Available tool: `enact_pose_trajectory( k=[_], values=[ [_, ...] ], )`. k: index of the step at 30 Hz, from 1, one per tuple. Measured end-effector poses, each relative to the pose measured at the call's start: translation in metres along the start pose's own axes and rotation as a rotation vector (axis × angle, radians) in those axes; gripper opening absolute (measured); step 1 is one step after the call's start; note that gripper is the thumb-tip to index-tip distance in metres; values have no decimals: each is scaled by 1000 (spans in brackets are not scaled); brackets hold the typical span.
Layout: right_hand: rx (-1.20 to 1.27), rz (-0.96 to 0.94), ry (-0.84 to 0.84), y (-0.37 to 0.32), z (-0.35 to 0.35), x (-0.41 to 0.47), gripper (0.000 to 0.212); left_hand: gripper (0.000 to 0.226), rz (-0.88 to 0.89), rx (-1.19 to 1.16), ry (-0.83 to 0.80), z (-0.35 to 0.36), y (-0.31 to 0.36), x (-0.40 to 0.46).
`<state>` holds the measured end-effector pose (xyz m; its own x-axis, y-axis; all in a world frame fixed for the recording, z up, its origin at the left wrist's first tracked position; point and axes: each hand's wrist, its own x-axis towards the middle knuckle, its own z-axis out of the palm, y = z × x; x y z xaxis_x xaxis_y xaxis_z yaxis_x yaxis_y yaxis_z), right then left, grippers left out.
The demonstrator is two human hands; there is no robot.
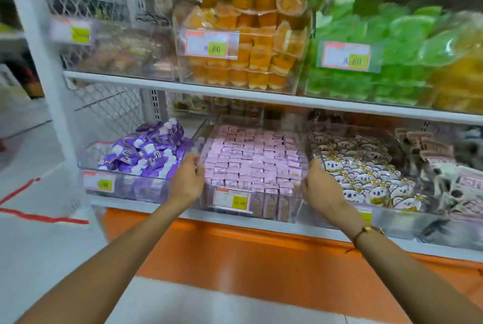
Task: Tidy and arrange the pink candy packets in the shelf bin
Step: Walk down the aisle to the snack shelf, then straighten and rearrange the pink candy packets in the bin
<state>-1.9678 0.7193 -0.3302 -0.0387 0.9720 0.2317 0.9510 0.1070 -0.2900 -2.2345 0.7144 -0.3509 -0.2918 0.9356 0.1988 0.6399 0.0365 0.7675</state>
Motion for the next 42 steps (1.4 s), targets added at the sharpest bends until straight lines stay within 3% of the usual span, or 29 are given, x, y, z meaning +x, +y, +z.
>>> enact_pose_trajectory(
  k=[4,10,15,22,26,31,34,37,40,42],
  values=[
    [3,31,-2,3,-2,12,37,17,-44,77,-49,3,4,13],
    [-110,63,41,1,10,19,37,41,-37,105,-24,16,-6,17],
    [-79,61,42,1,2,23,22,20,40,125,-18,6,-3,23],
    [-71,85,127,-10,-17,25,11,23,113,210,-37,-15,13,41],
    [-60,-12,215,-13,-38,13,8,23,233,265,-53,-44,18,43],
    [-34,-51,209,-7,-23,-36,26,23,306,240,-110,-52,-12,-8],
    [33,-75,235,-1,-9,-43,26,12,349,212,-38,-43,-21,-16],
    [34,-73,253,3,3,-28,43,8,371,252,-12,-30,-19,-9],
    [-7,-77,294,9,14,-24,54,47,348,290,13,-19,-24,-10],
    [86,-97,323,12,17,-25,48,56,356,233,28,-17,-26,-14]
  ],
)
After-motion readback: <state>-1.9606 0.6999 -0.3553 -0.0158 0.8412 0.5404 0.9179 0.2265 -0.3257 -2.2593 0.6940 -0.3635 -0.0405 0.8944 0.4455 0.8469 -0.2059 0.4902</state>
